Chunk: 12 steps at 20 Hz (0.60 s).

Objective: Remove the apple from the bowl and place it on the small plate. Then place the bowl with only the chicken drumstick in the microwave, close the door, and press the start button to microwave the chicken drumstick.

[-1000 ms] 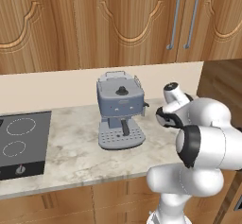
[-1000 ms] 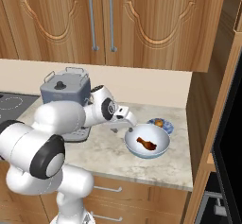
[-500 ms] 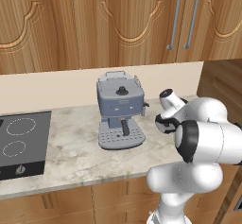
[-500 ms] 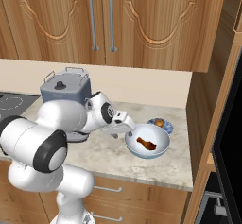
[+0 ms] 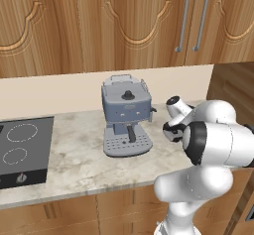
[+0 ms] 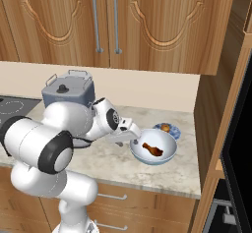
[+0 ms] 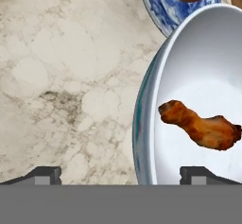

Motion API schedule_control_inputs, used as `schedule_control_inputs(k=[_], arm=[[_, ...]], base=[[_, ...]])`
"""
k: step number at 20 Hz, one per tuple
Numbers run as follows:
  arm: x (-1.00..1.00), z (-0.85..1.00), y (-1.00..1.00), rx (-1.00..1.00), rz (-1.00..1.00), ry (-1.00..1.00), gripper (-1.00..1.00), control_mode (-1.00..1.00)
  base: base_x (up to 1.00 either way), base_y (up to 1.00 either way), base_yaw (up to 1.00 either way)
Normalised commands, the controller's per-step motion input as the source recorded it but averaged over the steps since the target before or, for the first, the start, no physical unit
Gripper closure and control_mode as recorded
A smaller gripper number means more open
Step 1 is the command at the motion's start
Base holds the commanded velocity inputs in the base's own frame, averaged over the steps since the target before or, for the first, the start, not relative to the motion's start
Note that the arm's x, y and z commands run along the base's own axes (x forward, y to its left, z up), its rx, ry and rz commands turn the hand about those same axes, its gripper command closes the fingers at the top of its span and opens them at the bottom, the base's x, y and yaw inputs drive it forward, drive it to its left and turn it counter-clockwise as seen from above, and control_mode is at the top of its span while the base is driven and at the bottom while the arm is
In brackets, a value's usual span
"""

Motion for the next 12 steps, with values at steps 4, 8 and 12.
schedule_control_inputs(k=[4,8,12], arm=[[0.0,-0.11,-0.14,0.0,0.0,0.0,-1.0,-1.0],[0.0,-0.1,-0.05,0.0,0.0,0.01,-1.0,-1.0],[0.0,-0.12,-0.05,0.0,0.0,0.02,-1.0,-1.0]], base=[[0.0,0.0,0.0],[0.0,0.0,0.0],[0.0,0.0,0.0]])
